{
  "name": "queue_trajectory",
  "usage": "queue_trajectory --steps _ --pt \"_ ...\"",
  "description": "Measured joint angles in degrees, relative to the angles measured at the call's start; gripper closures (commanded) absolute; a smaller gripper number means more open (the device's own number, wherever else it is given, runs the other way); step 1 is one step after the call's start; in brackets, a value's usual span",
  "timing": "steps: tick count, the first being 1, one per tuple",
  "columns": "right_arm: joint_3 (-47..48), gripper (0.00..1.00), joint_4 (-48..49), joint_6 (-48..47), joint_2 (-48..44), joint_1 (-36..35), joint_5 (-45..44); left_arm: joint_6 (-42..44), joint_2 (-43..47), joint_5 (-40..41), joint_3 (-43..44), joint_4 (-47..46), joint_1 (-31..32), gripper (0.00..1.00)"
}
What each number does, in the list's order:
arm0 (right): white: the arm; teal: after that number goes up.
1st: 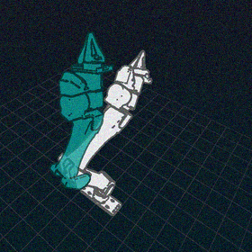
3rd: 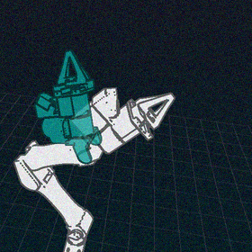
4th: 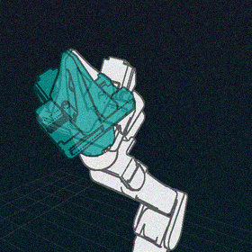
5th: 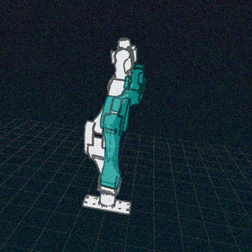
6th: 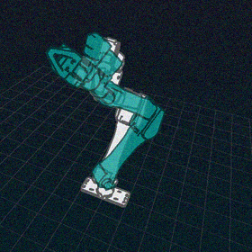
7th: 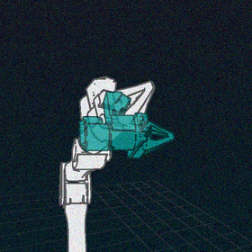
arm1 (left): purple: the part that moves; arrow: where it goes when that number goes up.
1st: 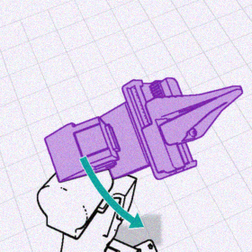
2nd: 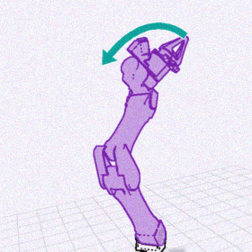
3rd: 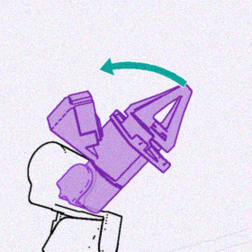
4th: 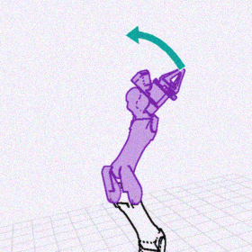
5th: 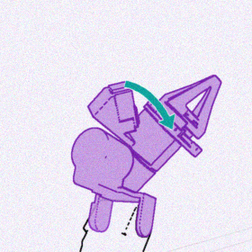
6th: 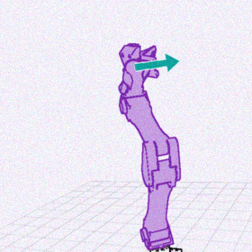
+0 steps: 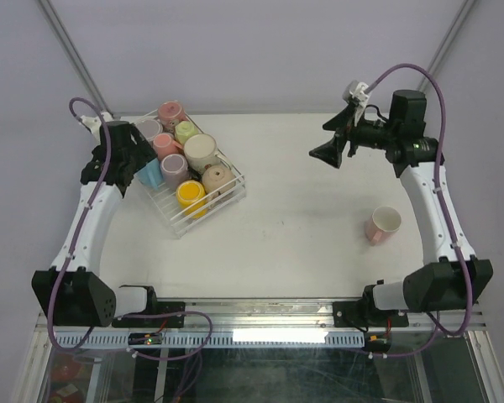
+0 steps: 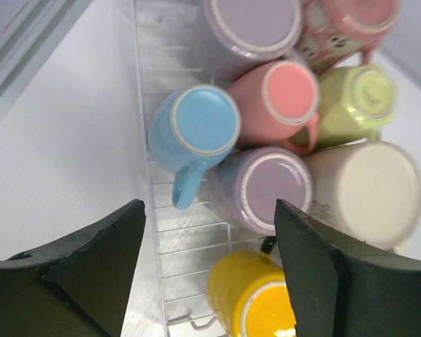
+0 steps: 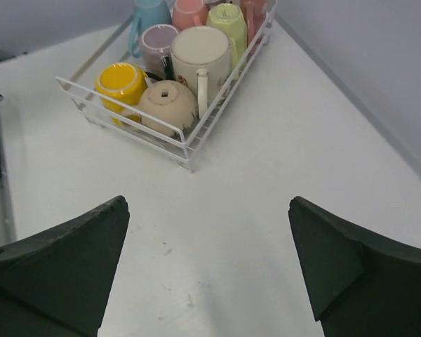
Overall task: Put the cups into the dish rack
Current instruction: Place the cup on the dish rack.
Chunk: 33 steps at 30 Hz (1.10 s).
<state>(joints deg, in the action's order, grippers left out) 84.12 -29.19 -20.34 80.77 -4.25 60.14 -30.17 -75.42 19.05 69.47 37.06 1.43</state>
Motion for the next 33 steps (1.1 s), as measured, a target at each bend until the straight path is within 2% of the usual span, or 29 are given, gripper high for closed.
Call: queue_trajectory --steps 3,6,12,17,25,33 --pt "-1.33 0.01 -5.51 -10.34 -5.40 0.04 -2.97 1.09 5.66 -1.22 -1.49 -3.26 0.00 0.02" --pt "-1.51 0.01 -11.93 -18.23 -8.87 0.04 -6.03 1.51 11.93 -2.32 -4.83 -7.56 0.00 0.01" --pt "-5.11 0.01 -18.78 -24.39 -9.90 0.63 -12.59 1.09 19.06 -4.72 -10.91 -16.31 0.00 0.01" --pt "-9.01 0.00 -20.61 -24.06 -9.90 1.14 -16.31 0.74 20.37 -8.85 -13.70 -22.29 0.00 0.01" --pt "-10.34 0.01 -18.08 -18.67 -9.90 1.18 -20.20 -1.68 21.07 -14.84 -14.69 -30.18 0.00 0.01" --pt "-10.32 0.02 -16.55 -12.09 -9.62 1.29 -24.39 -8.20 24.96 -22.53 -23.19 -42.95 0.00 0.01"
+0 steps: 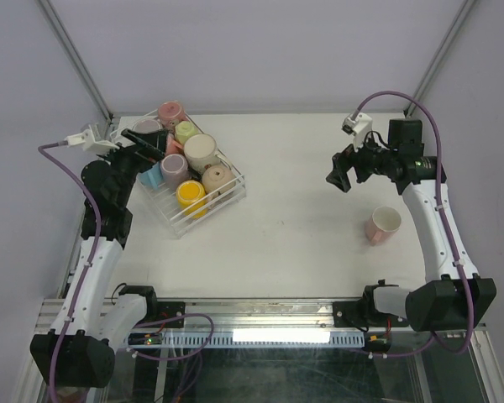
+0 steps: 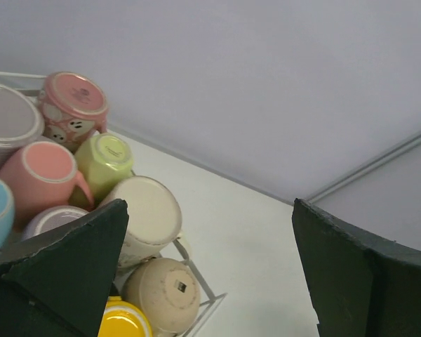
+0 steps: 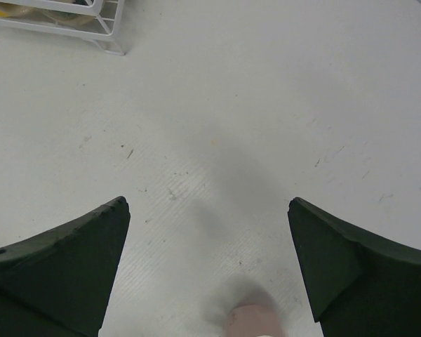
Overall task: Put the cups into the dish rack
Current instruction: Place the cup on the dish rack, then pick up the cup at the center of the board.
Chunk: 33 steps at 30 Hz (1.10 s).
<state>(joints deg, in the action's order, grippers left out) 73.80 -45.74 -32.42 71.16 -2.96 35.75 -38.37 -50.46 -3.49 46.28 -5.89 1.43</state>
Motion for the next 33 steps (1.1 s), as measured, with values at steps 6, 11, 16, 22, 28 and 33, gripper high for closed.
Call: queue_trajectory --steps 6,11,16,22,28,33 --pt "0.26 0.06 -0.13 1.64 0.02 0.13 -3.56 -4.42 -0.24 -3.85 -2.21 -5.16 0.00 0.01" --pt "0.81 0.07 -0.94 2.40 0.00 1.81 -6.34 -6.54 -1.03 -7.04 -2.80 -10.64 0.00 0.01" --pt "0.87 0.09 -1.97 2.29 0.00 6.19 -7.91 -8.96 -2.21 -9.09 -3.58 -13.31 0.00 0.01" --pt "1.03 0.12 -3.82 0.39 0.07 12.70 -8.04 -10.29 -2.51 -10.38 -4.72 -14.34 0.00 0.01" --pt "2.91 0.15 -6.93 -3.54 1.53 17.99 -7.87 -10.73 -2.84 -10.60 -4.87 -15.15 0.00 0.01" --pt "4.61 0.18 -10.36 -7.04 3.32 20.72 -7.87 -11.10 -2.84 -10.60 -4.98 -15.26 0.00 0.01"
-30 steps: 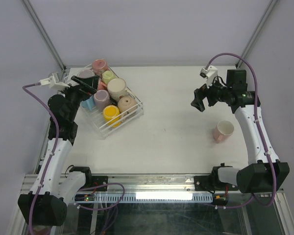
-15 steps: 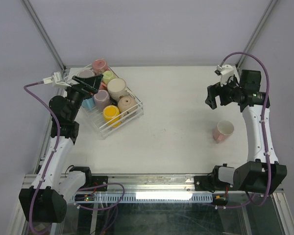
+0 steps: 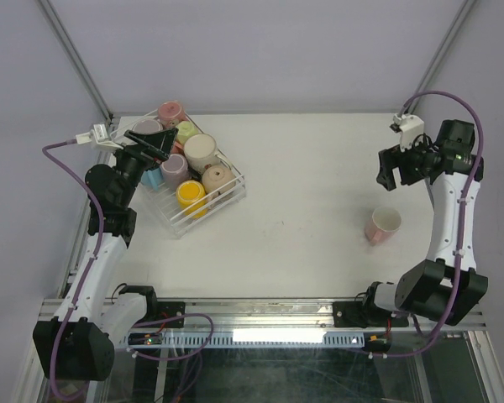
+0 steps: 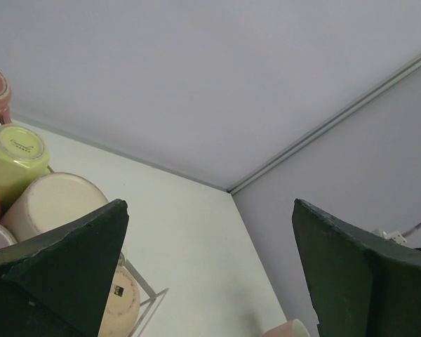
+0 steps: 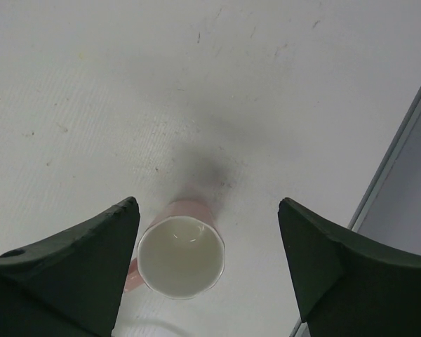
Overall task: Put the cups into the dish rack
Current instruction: Pick up the cup at the center of the board.
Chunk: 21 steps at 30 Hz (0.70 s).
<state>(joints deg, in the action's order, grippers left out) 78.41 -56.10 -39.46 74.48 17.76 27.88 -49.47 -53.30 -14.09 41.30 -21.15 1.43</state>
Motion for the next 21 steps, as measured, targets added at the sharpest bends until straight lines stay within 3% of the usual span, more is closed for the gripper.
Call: queue_trajectory --steps 12,21 --pt "1.66 0.21 -8.35 -7.10 2.12 3.30 -2.25 -0.70 0.28 0.00 -0.98 -1.36 0.00 0.01" --pt "-2.78 0.32 -8.22 -7.93 6.27 3.43 -8.31 -0.66 0.50 0.00 -1.01 -1.18 0.00 0.01"
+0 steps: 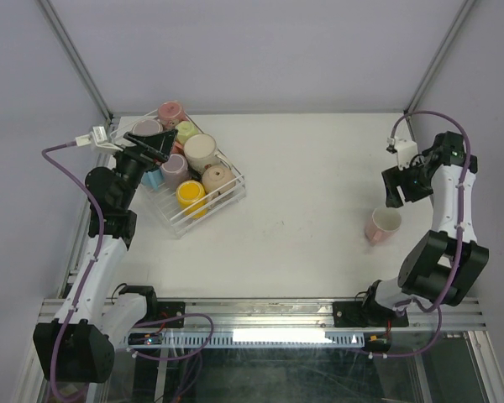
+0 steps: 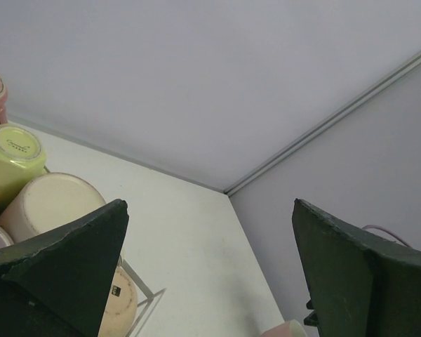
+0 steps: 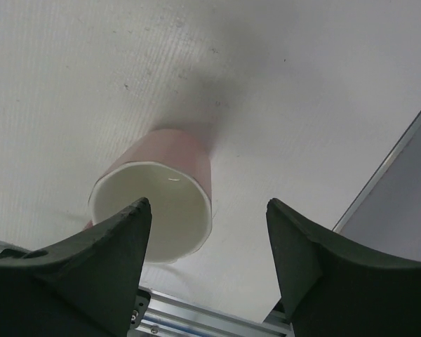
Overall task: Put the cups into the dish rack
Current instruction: Pick up the cup at the center of the board.
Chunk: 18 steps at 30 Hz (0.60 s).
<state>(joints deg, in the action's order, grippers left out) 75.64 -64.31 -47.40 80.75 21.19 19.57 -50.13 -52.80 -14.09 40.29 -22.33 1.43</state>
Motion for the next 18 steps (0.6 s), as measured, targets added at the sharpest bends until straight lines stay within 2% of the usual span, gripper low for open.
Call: queue_trajectory --steps 5,8,10,12,15,18 --pt "-3.41 0.40 3.39 1.42 3.63 0.00 -3.58 0.07 1.05 0.02 -0.48 0.24 0.00 0.01" --pt "-5.46 0.49 5.81 1.86 4.90 0.00 -4.92 0.11 1.25 0.02 -0.61 0.33 0.00 0.01" --pt "-6.58 0.59 7.06 2.21 6.16 0.00 -5.55 0.17 1.27 0.02 -0.61 0.66 0.00 0.01" --pt "-7.85 0.78 8.39 2.49 7.37 0.00 -5.90 0.26 1.42 0.02 -0.61 1.27 0.00 0.01" --pt "-10.10 1.00 9.99 2.14 7.69 0.00 -5.97 0.52 1.70 0.04 -0.61 2.01 0.00 0.01" --pt "-10.86 1.00 10.75 1.77 6.38 0.17 -4.37 0.63 2.03 0.02 -0.61 2.89 0.00 0.01"
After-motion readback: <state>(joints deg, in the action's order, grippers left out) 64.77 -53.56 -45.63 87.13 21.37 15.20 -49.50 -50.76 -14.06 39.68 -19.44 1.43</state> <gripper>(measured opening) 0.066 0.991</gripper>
